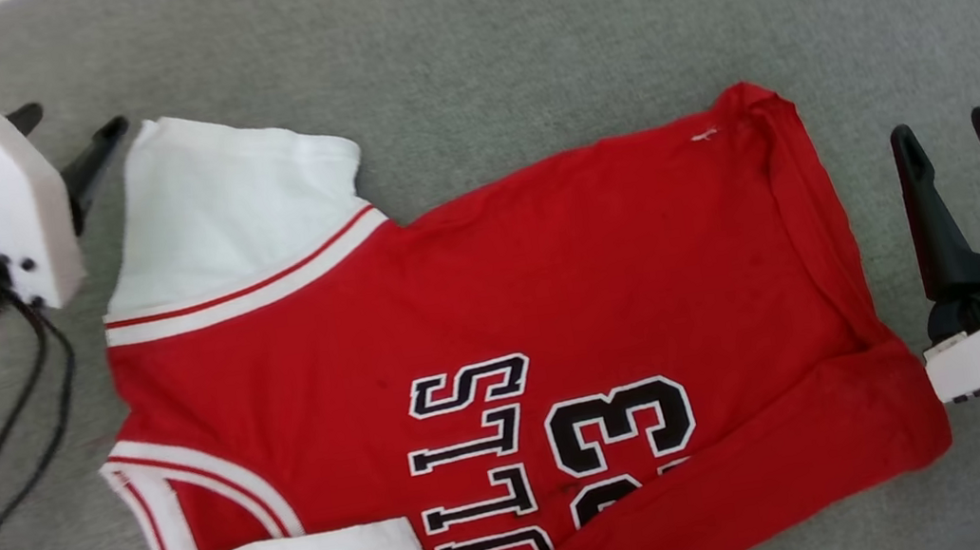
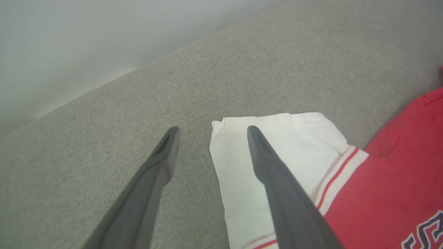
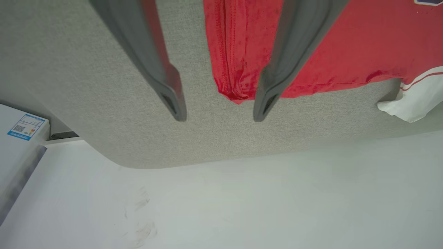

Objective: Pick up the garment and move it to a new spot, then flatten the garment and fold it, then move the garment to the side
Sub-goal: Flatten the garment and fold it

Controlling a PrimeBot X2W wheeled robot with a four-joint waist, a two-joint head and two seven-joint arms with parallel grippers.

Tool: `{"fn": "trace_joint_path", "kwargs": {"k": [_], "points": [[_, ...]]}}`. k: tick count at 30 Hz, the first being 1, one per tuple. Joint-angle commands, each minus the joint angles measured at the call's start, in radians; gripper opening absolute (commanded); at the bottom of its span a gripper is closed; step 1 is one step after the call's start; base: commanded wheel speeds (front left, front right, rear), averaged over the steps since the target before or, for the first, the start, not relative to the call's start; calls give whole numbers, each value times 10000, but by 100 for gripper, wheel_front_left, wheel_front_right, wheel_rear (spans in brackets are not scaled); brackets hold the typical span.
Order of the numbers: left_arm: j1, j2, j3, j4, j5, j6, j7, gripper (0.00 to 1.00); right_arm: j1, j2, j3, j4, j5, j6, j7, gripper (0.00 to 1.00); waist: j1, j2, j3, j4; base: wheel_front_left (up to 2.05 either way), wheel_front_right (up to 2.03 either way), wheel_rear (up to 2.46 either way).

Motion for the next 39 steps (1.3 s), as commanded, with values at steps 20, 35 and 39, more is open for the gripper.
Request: {"fn": "trace_joint_path", "kwargs": {"k": [20,35,39], "points": [[-1474,433,-993,1740,-601,277,4392,0,-724,294,618,1083,123,-4,-701,100,-1,-1,1470,-1118,0,0,0],[-919,-339,-556,734,-1176,-392,1620,0,-755,-1245,772,681,-238,-4,1271,100,-1,-1,10,20,0,0,0],[-621,-202,-683,-113,-1043,-496,1140,0,-1048,-2185,1158,505,-115,-4,3004,100,-1,-1,-267,514,0,0,0]]}}
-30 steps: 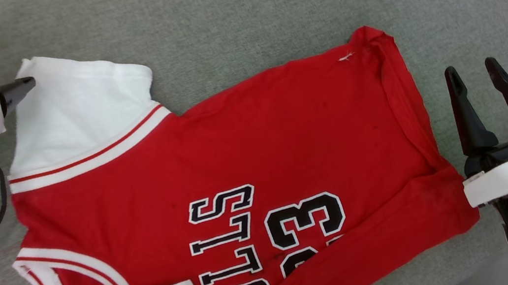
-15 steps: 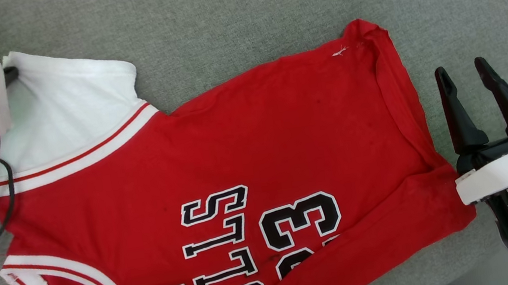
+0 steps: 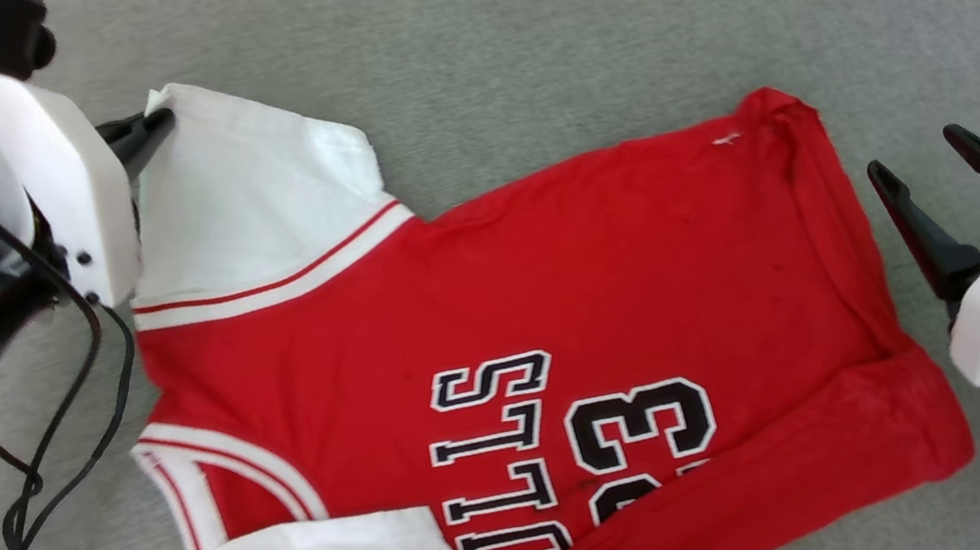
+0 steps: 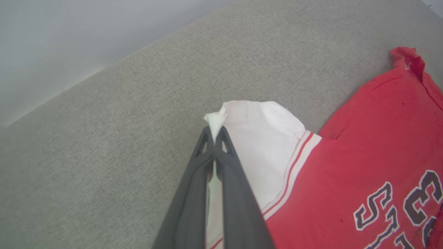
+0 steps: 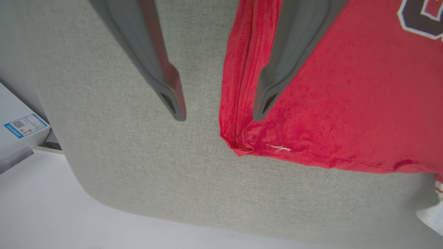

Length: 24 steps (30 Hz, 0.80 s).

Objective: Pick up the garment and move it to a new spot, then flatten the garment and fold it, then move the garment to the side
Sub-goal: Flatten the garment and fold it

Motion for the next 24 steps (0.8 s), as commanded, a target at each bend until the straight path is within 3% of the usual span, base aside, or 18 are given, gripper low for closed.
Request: {"fn": "trace_joint_path", "kwargs": {"k": [1,9,13,19,24], "points": [[241,170,-128,-511,353,-51,-245,0,-338,-435,162,-94,159,-5,759,100,0,-1,-334,536,0,0,0],[1250,518,-315,-2742,585,-46,-958,0,-1413,-2085,521,-4,921,-4,4413,100,0,-1,-169,1625,0,0,0],[1566,535,-354,-3584,622,6,-1203,0,-2086,-2362,603,319,1185,-5,5747,100,0,-1,67,2065,0,0,0],[1793,485,-504,-4407,856,64,-1436,0,-2838,-2754,985,1054,985,-5,6934,100,0,-1,476,2593,0,0,0],[1931,345,-701,-4772,992,58,-1553,0,-3110,-2893,1379,1678,828,-5,7247,100,0,-1,799,2916,0,0,0]]}}
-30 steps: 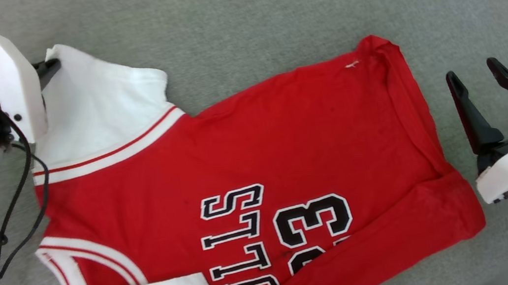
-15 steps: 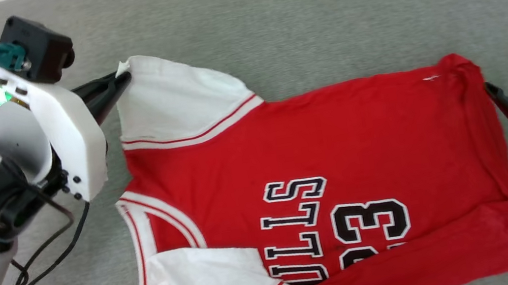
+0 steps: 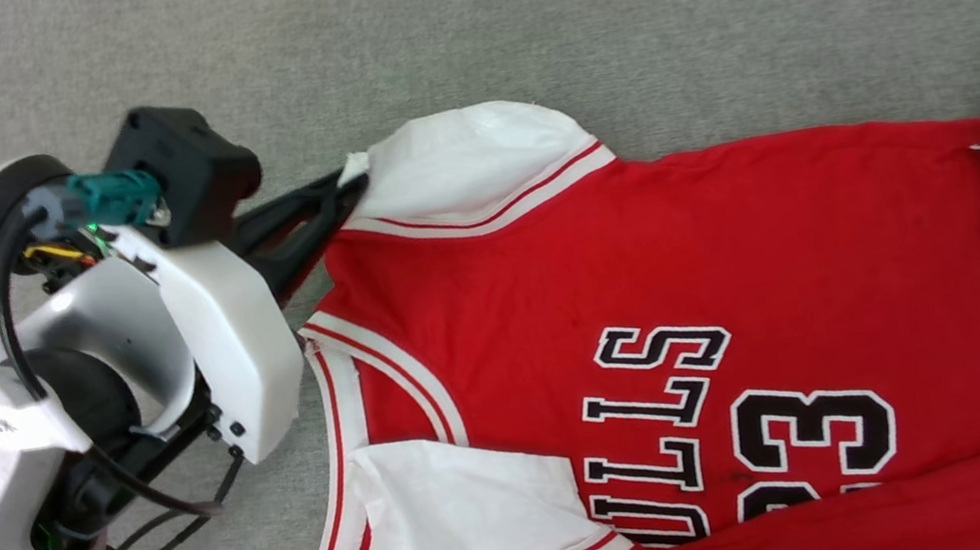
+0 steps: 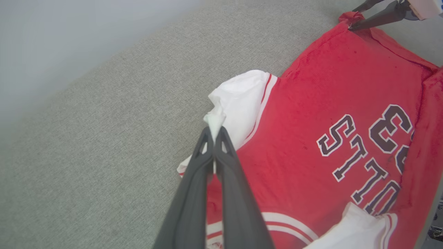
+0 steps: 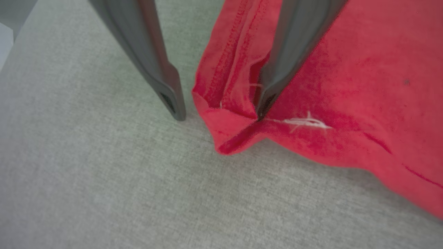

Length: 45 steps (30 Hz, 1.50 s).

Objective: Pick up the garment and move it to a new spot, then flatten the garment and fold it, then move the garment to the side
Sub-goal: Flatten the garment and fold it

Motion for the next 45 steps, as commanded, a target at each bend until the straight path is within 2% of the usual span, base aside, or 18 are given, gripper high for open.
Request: {"fn": "trace_joint_path", "kwargs": {"k": [1,7,8,9,10,11,20,27,37,42,45], "points": [[176,-83,-68,-115,58,9,-80,0,-94,-56,216,280,-60,-4,102,100,0,0,250,249,0,0,0],[312,-162,-152,-40,21,67,-194,0,150,-150,780,1101,-85,-4,349,100,0,0,421,451,0,0,0],[321,-150,-157,13,65,60,-228,0,170,-125,786,1224,-1,-2,377,50,0,0,423,466,0,0,0],[321,-150,-157,13,65,60,-228,0,170,-125,786,1224,-1,-2,377,50,0,0,423,466,0,0,0],[338,-161,-163,67,82,62,-285,0,171,-72,776,1315,81,-4,348,19,0,0,406,470,0,0,0],[386,-200,-155,127,50,81,-330,0,165,-38,791,1381,115,-4,301,0,0,0,366,463,0,0,0],[896,7,46,771,143,339,-803,0,-40,142,482,1307,404,-4,-511,0,0,0,-452,50,0,0,0],[1610,192,210,856,-134,590,-1108,0,408,227,113,704,751,-4,-1037,0,0,0,-1415,-233,0,0,0],[3577,638,274,228,-767,1250,-1319,0,2615,436,-874,-506,1098,-4,-1589,0,0,0,-2710,-337,0,0,0],[4815,922,210,-175,-1159,1619,-1385,0,4095,602,-1382,-1089,1545,-4,-1658,0,0,0,-3056,-275,0,0,0],[5522,1191,35,-274,-1276,1692,-1299,0,4845,497,-1483,-1360,1701,-4,-1684,0,0,0,-3170,-236,0,0,0]]}}
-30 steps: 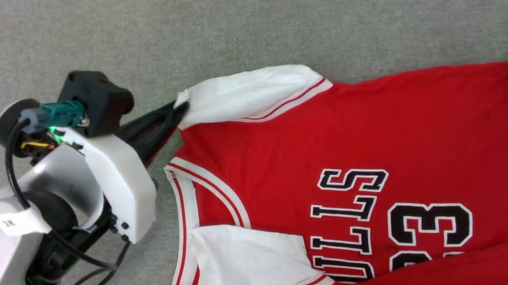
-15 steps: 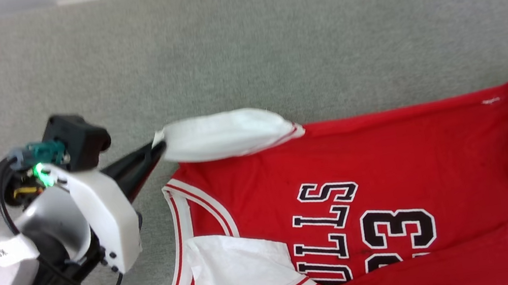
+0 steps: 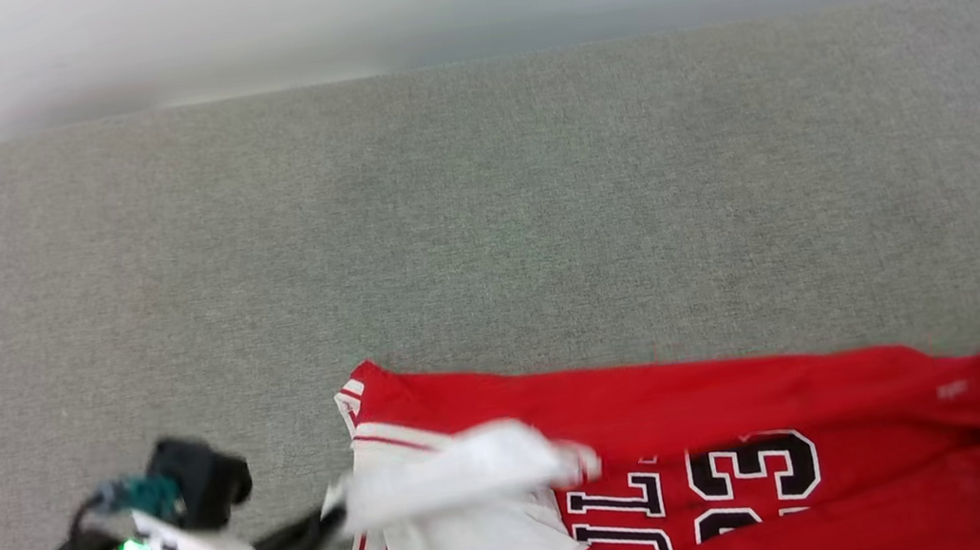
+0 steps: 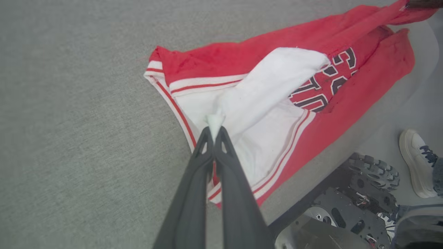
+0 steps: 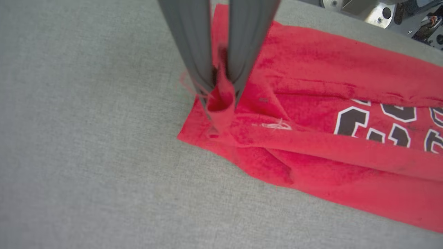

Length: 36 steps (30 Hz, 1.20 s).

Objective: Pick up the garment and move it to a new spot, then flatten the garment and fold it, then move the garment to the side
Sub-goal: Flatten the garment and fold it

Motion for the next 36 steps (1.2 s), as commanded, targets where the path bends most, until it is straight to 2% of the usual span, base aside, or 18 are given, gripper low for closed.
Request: {"fn": "trace_joint_path", "kwargs": {"k": [1,4,11,21,22,23,30,36], "points": [[343,183,-97,-56,46,76,48,0,397,-119,-4,-126,105,-4,-5,0,1,-1,-64,28,0,0,0],[792,225,-312,-39,21,134,41,0,900,-340,175,-259,106,-4,-15,0,1,-1,-82,46,0,0,0],[973,-14,-918,485,304,-163,141,0,1530,-913,826,-148,50,-5,-134,0,1,-1,67,112,0,0,0],[528,-617,-1569,1574,858,-617,67,0,1121,-1450,2053,436,212,-5,-935,0,1,-1,356,173,0,0,0],[486,-667,-1605,1661,926,-660,44,45,1011,-1431,2157,446,239,-4,-1096,51,1,-1,370,177,0,0,0],[466,-706,-1644,1749,1004,-698,-8,100,931,-1358,2209,506,335,-4,-1210,100,1,-1,374,179,0,0,0],[416,-989,-1578,2100,1070,-677,-505,100,736,-1429,2423,612,789,-5,-1525,100,1,-1,-66,169,0,0,0],[678,-1087,-1163,1904,888,-586,-1331,100,1003,-1176,1851,313,1328,-5,-1388,100,1,-1,-893,200,0,0,0]]}}
